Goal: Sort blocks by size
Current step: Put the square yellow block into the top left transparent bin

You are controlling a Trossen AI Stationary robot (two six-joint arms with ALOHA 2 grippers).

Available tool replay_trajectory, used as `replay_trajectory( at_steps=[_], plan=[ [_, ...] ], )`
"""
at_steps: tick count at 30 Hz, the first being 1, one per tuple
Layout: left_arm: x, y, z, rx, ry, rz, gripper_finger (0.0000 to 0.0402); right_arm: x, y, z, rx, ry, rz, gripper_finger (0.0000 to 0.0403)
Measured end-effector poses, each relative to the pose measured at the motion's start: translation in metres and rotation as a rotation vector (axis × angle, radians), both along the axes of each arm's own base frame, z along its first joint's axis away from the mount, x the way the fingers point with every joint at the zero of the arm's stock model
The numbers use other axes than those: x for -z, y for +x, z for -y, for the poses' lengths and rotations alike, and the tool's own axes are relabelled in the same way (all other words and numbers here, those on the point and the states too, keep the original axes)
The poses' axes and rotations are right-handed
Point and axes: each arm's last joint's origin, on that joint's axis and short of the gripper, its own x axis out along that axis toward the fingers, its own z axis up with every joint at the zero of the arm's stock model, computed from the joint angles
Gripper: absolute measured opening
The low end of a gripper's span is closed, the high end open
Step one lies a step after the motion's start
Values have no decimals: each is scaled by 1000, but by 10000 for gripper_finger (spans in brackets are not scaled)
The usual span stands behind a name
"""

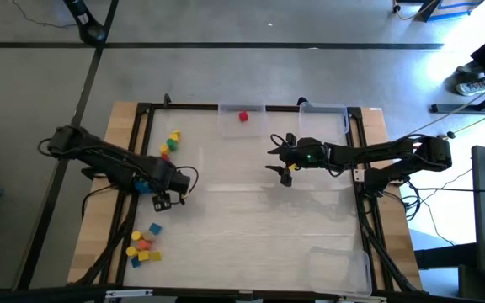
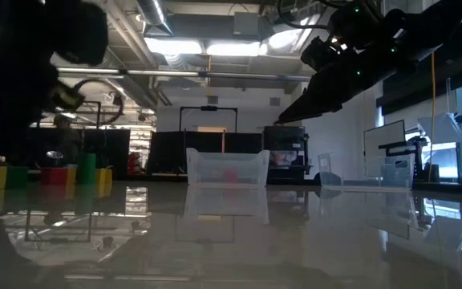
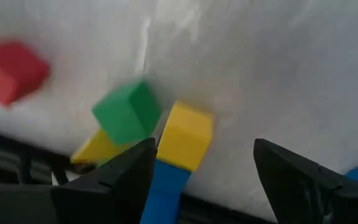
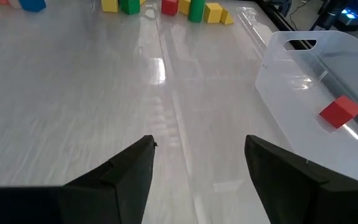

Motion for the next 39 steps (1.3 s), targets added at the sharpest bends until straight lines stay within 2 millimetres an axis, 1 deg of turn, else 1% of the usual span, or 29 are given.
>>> replay_trajectory(
  at_steps=[3,8,13,15,18,25,27,33,39],
  plan=[
    [11,-4,-1,-23,15,-62,260,0,0,0,0,0,0,250],
    [22,-2,0,-16,20,-102,260,0,0,0,0,0,0,250],
    [36,1,0,11,12,-86,259,0,0,0,0,-1,5,250],
    [39,3,0,35,4,-89,250,-1,0,0,0,-1,6,250],
    [42,5,1,49,-8,-84,222,-1,0,0,0,-1,6,250],
    [42,7,1,74,-30,-75,137,0,0,0,0,-1,5,250],
    [42,7,1,76,-31,-75,119,0,0,0,0,-1,5,250],
    [38,8,1,75,-26,-67,119,-1,0,0,0,-1,6,250],
    [20,27,4,88,-23,16,119,0,0,0,0,0,5,250]
  ],
)
